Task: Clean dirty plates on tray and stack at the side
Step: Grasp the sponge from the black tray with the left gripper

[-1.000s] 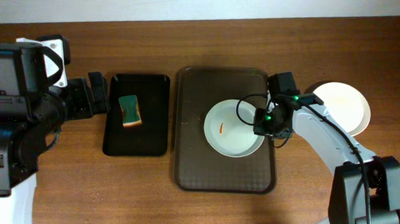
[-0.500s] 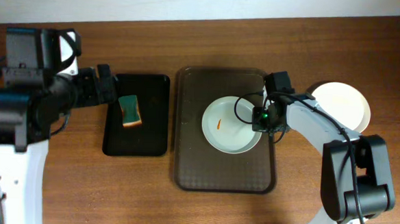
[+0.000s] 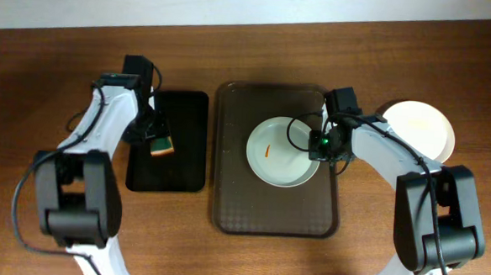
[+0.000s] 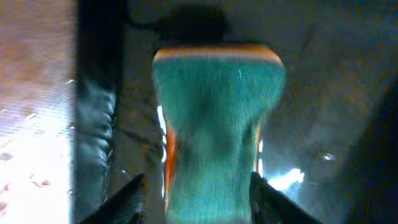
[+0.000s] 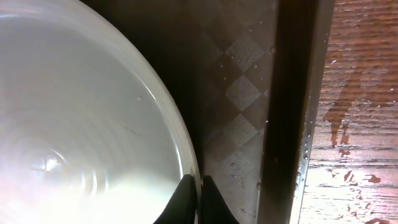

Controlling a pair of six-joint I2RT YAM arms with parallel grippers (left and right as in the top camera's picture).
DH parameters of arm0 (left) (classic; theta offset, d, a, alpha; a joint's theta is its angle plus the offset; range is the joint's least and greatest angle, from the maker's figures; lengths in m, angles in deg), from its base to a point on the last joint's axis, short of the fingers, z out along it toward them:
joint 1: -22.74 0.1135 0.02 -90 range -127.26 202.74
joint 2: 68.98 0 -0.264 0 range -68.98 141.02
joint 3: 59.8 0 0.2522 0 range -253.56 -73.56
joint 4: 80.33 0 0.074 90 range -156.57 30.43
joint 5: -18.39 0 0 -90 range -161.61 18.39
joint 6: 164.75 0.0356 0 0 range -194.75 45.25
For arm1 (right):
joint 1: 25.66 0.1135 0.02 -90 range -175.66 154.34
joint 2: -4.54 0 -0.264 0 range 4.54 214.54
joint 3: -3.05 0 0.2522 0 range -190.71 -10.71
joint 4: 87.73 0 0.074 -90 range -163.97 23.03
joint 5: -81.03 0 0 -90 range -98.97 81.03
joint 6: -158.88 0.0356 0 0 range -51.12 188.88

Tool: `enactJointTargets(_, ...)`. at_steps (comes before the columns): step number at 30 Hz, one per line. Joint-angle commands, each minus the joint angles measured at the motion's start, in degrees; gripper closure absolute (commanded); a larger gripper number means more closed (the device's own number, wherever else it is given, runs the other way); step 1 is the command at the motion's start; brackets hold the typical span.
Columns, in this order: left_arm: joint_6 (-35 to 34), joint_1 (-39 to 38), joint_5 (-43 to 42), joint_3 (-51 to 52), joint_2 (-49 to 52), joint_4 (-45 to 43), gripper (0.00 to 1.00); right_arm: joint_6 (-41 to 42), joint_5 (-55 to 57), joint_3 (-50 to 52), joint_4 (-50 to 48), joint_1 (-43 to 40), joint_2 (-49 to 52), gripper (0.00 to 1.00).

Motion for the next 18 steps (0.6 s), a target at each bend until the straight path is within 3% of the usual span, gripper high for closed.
enactJointTargets(1, -0.7, -0.9, -0.6, 0.0, 6.7, -2.8, 0.66, -0.2, 1.1, -0.1, 0.0, -0.2, 0.5, 0.96)
enactJointTargets(4, -0.5, -0.9, -1.0, 0.0, 9.1, -3.0, 1.00, 0.3, 0.9, -0.1, -0.1, -0.2, 0.5, 0.96)
enactJointTargets(9, 3.0, -0.9, -8.6, -3.7, 5.8, 3.8, 1.00, 0.9, 0.9, -0.1, -0.2, -0.2, 0.5, 0.96)
enactJointTargets(10, 3.0, -0.9, -8.5, -5.0, 4.3, 5.4, 0.95, 0.9, 0.9, -0.1, -0.1, -0.2, 0.5, 0.96)
enactJointTargets(12, 3.0, -0.9, -5.6, -6.1, 1.8, 6.4, 0.47, 0.9, 0.9, -0.1, -0.1, -0.2, 0.5, 0.96)
enactJointTargets(13, 3.0, -0.9, -3.8, -6.1, 1.2, 6.4, 0.34, 0.9, 0.9, -0.1, -0.1, -0.2, 0.5, 0.96)
enactJointTargets(14, 3.0, -0.9, -2.9, -6.1, 1.2, 6.4, 0.30, 0.9, 0.9, -0.1, -0.1, -0.2, 0.5, 0.96)
enactJointTargets(18, 3.3, -0.9, 0.0, -3.8, 1.4, 1.9, 0.40, 0.9, 0.9, -0.1, -0.3, -0.2, 0.5, 0.96)
